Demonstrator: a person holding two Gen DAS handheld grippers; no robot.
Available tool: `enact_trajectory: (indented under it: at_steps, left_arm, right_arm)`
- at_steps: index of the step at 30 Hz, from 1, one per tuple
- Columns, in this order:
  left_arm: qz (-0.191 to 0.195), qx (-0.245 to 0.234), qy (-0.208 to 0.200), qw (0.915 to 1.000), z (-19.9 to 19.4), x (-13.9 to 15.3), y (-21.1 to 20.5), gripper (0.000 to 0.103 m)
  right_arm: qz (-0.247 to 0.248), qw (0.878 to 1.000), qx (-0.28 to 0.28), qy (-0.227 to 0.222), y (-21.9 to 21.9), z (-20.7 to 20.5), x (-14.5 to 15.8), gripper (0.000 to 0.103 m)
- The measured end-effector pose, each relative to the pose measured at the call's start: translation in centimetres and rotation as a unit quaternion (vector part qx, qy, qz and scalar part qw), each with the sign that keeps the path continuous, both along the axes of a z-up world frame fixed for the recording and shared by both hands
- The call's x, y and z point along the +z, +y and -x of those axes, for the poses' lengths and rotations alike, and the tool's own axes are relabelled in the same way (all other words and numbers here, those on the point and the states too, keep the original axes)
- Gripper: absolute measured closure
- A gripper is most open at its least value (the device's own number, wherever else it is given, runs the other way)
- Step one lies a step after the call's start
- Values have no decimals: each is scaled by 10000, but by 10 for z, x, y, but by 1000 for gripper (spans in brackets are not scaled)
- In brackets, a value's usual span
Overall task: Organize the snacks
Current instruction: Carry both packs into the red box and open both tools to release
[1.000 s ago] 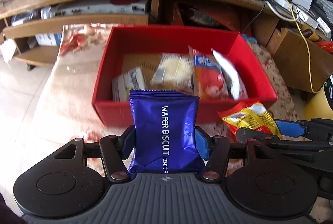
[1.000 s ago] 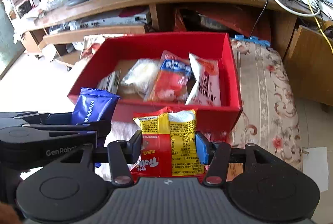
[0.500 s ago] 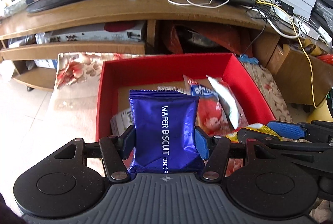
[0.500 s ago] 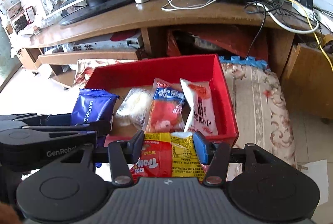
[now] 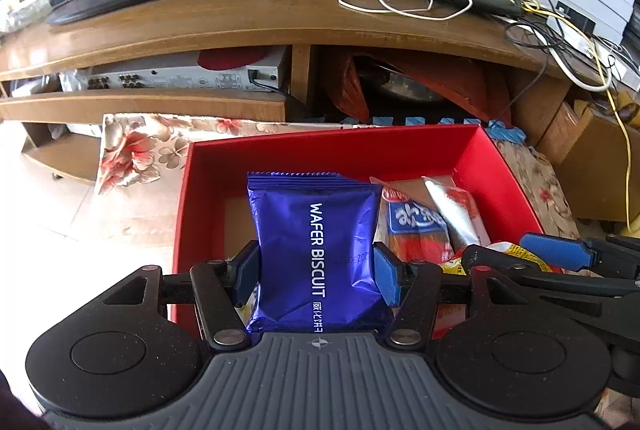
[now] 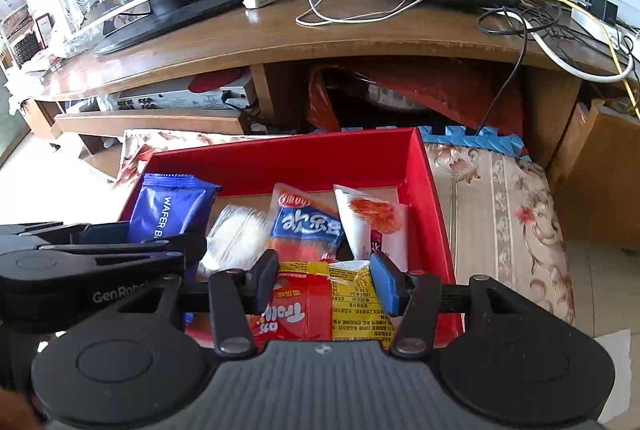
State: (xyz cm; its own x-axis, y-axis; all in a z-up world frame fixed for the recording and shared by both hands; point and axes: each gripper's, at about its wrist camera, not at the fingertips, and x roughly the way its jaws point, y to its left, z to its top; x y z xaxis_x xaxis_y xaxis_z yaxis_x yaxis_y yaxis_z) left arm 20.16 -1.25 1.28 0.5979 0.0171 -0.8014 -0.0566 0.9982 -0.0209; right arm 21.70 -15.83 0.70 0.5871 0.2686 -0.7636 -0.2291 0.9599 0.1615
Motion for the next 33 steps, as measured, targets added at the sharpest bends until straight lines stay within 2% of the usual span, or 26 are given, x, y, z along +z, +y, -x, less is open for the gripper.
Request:
enact_trajectory:
  at_steps: [11,21,33]
  left_arm:
    - [-8,106,205,9997,-18,-20,4,38]
    - [-24,70,351,9994,-19,-28,6,37]
    - [-73,92,272,9996,-17,-22,7,27]
  right_arm:
    - [266,9996,37,-86,9,-17,-17,54]
    - [289,9995,92,66,11,-19,-25,55]
    - [225,9997,-17,8,6,-16,-19,54]
